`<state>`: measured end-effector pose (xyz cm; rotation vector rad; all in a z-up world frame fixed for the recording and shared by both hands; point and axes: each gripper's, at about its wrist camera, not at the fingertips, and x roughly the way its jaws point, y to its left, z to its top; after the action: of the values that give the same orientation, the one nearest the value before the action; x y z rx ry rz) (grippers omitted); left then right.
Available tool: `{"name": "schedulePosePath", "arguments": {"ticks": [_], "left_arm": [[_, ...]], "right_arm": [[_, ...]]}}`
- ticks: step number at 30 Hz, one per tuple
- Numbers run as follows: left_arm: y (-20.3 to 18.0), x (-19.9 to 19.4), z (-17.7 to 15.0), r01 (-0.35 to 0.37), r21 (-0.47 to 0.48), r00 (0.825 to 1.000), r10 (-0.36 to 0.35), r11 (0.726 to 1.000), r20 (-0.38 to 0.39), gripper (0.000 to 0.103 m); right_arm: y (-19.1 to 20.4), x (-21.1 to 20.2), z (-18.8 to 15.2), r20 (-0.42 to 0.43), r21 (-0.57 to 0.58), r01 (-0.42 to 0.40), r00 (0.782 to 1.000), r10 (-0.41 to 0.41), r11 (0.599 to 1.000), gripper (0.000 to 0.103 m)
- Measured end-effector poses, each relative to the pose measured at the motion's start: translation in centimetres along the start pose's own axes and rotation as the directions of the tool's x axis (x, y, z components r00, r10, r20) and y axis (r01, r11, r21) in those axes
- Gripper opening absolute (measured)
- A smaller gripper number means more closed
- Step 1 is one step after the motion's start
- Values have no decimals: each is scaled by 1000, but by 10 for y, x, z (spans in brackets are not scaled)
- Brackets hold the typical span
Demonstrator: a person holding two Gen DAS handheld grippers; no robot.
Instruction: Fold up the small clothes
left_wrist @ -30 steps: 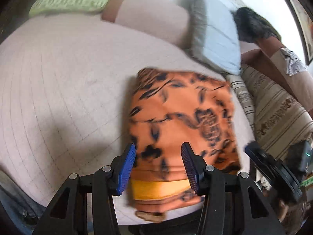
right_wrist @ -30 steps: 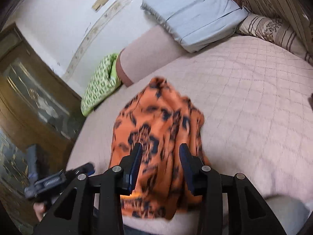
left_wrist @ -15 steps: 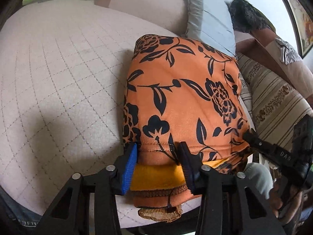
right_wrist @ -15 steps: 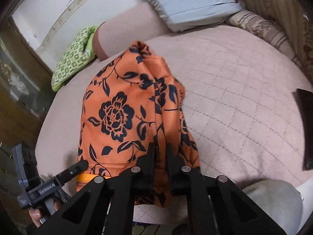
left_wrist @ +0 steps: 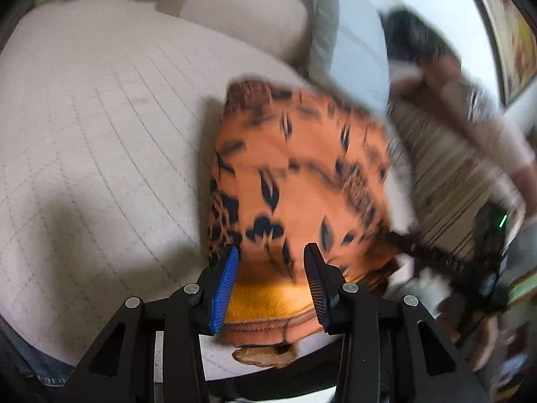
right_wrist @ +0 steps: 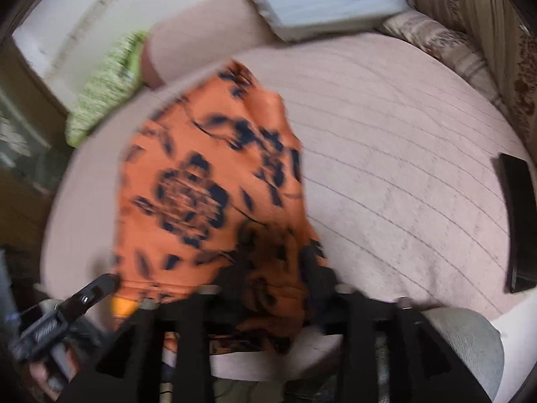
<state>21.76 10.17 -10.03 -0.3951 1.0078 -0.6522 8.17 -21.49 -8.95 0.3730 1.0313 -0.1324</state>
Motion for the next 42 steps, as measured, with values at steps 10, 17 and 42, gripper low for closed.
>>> {"name": "schedulePosePath", "arguments": {"ticks": [10,17,42], "left_arm": [[29,23,74,-48,-128,999,49,991,6,46],[32,86,130,-27,-192,997,12,981,-80,46],[-28,131,125,-238,29,970,239,971,-41,30]], "right_arm": [[-4,38,106,33,-22,-163,986,164,986,69],[-14,55,151,31,-13,-363,931,363,932,58],[-34,128,144,-112,100,-212,969,222,972,15]]}}
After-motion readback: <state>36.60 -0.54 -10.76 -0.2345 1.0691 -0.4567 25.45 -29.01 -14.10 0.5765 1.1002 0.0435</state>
